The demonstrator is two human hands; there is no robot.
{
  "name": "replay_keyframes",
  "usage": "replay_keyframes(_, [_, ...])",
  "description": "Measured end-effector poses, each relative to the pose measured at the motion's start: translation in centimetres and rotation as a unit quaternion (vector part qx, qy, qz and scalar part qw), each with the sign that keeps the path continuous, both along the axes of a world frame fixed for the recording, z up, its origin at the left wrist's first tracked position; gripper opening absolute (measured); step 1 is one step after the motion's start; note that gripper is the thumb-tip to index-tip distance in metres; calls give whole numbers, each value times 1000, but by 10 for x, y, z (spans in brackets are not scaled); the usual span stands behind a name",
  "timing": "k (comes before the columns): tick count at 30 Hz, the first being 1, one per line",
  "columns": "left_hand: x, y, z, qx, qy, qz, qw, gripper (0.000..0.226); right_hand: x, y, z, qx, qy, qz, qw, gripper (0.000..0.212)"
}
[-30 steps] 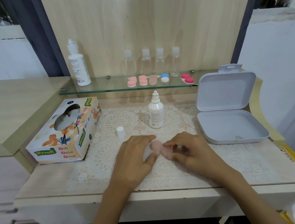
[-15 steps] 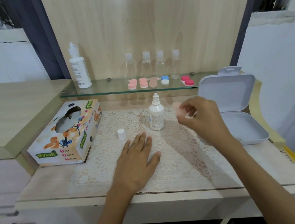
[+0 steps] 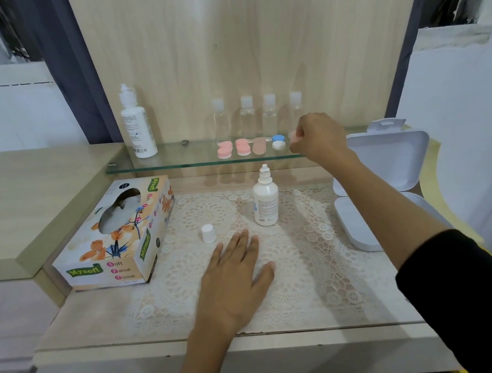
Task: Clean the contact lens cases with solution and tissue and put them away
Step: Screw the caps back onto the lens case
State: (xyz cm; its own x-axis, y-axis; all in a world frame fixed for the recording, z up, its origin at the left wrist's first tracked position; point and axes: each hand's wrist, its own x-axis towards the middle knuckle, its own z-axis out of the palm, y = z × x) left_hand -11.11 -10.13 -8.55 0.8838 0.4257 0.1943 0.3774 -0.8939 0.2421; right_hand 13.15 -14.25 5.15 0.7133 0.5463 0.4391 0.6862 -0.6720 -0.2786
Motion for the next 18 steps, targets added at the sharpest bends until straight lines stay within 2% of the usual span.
replay_keyframes(8, [-1,0,1,-5,-5,2,1000,85,11,7,2,-78,-10,-23,997,25])
replay_keyframes(11, [-1,0,2,-6,-2,2,1000,75,14,4,6,-92,2,-23,995,22])
replay_keyframes(18, [0,0,1,-2,-7,4,1000,86,13,-2,10,-72,25,-20,997,25])
